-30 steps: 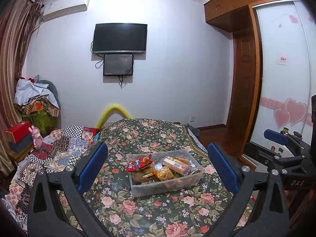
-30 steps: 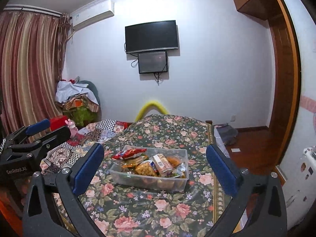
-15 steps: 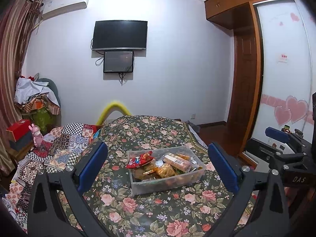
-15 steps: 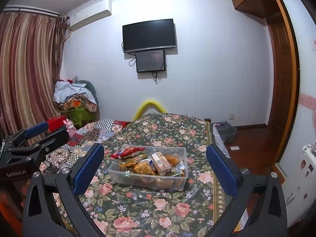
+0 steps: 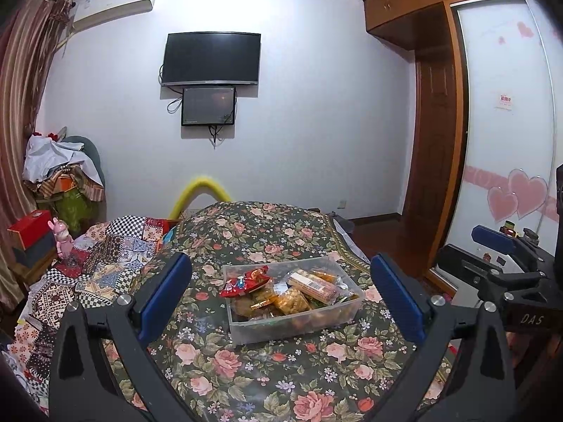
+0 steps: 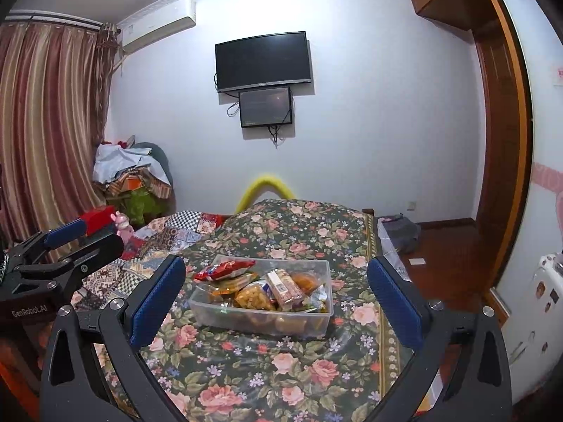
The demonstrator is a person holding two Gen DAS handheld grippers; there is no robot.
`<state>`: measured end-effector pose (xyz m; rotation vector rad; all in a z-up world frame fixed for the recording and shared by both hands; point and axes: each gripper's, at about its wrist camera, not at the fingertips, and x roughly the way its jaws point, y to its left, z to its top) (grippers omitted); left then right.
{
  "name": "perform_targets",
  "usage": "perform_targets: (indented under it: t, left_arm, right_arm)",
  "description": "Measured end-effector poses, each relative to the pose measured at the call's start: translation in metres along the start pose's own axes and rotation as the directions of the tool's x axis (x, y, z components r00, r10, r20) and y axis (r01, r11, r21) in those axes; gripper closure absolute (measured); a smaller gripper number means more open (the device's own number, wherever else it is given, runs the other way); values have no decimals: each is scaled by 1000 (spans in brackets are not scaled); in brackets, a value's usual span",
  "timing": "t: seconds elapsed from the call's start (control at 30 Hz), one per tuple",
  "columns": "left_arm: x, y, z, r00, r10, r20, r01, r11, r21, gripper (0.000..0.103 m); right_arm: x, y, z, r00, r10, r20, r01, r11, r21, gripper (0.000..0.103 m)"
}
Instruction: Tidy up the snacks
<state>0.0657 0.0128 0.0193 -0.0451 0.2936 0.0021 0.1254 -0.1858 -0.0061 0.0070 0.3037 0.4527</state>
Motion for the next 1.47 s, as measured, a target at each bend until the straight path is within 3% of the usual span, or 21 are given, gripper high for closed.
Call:
perform_targets:
  t: [1.47]
  left_arm:
    - [1,-4,-1,999,-29,-20,29,1000,-11,0]
  right_arm:
    - [3,3,-4,1000,-9,-7,9,1000,-11,0]
